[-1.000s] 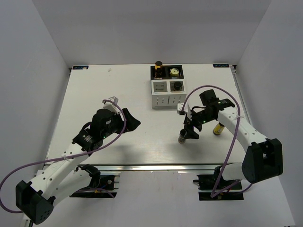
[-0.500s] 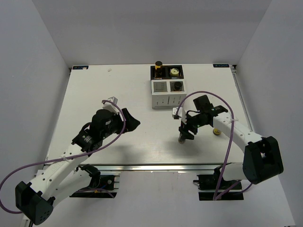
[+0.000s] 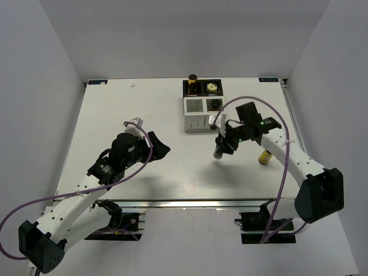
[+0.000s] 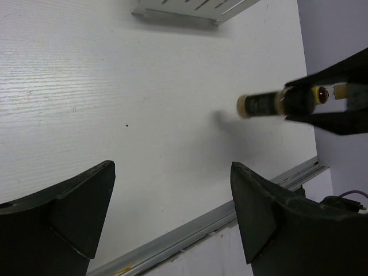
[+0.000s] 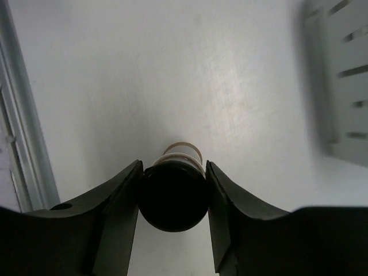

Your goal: Organize the condiment bottles

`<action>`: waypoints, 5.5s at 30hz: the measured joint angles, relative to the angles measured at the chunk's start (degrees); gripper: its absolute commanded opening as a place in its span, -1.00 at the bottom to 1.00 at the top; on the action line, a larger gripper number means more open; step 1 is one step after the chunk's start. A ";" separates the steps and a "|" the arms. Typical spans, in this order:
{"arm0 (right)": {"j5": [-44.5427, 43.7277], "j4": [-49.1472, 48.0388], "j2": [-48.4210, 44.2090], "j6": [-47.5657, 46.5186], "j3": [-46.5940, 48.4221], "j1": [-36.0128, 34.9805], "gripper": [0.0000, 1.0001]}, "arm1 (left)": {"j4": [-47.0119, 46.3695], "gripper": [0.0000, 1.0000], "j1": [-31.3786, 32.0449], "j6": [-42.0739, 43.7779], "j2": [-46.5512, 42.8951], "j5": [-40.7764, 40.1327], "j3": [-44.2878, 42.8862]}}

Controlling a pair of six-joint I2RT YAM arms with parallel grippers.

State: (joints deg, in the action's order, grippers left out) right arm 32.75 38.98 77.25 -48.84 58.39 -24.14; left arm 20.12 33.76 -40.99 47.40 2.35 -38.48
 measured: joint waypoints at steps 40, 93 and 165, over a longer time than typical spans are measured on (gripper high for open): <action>-1.20 -12.11 28.65 31.98 40.79 9.57 -1.00 | 0.87 0.82 0.11 -0.02 -1.25 -0.90 0.00; -7.67 12.70 10.01 23.43 38.73 31.71 0.79 | -1.29 0.84 0.13 -0.44 -3.15 -1.70 2.54; -7.02 5.92 31.21 23.08 59.30 -0.09 -1.00 | -3.10 0.85 0.13 1.01 0.26 0.00 3.82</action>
State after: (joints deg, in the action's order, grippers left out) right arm 25.74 44.91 108.47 -25.76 117.69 -24.23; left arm 17.02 33.89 -39.99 47.66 2.35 -34.65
